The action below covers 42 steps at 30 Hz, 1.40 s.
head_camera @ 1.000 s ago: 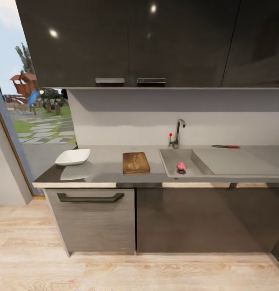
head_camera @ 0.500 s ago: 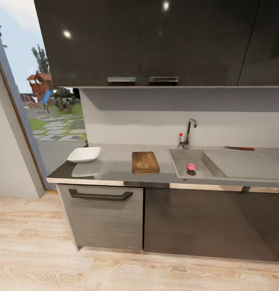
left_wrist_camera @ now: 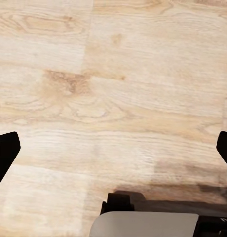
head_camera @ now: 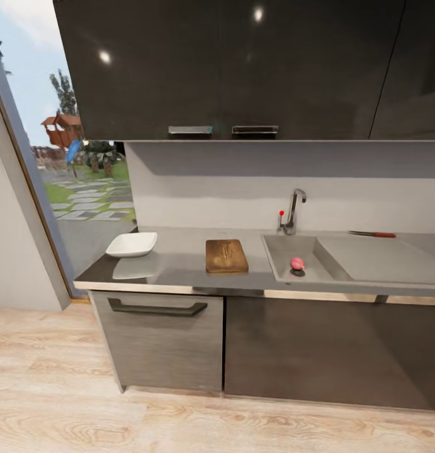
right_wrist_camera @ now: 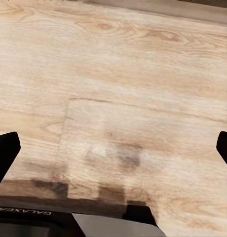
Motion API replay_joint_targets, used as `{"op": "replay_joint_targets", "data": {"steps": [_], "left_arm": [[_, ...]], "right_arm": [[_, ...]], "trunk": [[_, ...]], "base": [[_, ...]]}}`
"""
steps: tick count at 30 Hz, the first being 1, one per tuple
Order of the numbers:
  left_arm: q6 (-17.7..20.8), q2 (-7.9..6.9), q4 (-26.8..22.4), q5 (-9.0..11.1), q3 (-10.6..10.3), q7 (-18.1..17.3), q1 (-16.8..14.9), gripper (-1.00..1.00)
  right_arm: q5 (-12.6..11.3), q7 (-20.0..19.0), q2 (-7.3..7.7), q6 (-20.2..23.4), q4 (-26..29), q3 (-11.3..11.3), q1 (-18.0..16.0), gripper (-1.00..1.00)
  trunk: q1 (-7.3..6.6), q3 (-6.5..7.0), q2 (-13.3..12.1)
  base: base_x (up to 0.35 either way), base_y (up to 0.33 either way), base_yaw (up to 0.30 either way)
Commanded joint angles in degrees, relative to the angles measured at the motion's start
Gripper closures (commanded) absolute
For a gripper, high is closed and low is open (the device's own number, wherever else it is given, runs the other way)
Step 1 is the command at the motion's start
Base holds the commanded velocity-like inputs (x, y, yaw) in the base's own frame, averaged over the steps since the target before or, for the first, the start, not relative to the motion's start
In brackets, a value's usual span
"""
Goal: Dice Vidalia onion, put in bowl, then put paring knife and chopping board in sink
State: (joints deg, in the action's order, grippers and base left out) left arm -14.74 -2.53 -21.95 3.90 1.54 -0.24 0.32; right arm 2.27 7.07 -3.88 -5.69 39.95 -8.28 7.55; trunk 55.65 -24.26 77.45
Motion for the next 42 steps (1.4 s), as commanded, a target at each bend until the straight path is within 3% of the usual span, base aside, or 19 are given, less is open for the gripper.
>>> {"op": "replay_joint_targets", "data": {"steps": [1, 42], "left_arm": [[-0.1, -0.07, -0.1, 0.4, 0.0, 0.0, 0.0, -1.0], [0.0, -0.02, 0.0, 0.4, 0.0, 0.0, 0.0, -1.0]], "right_arm": [[0.2, 0.4, 0.03, 0.0, 0.0, -0.2, 0.0, -1.0], [0.3, 0.4, 0.08, -0.1, -0.1, -0.3, 0.0, -1.0]], "trunk": [[-0.22, 0.15, -0.4], [-9.23, 7.51, -16.8]], "base": [[0.0, 0.0, 0.0], [0.0, 0.0, 0.0]]}}
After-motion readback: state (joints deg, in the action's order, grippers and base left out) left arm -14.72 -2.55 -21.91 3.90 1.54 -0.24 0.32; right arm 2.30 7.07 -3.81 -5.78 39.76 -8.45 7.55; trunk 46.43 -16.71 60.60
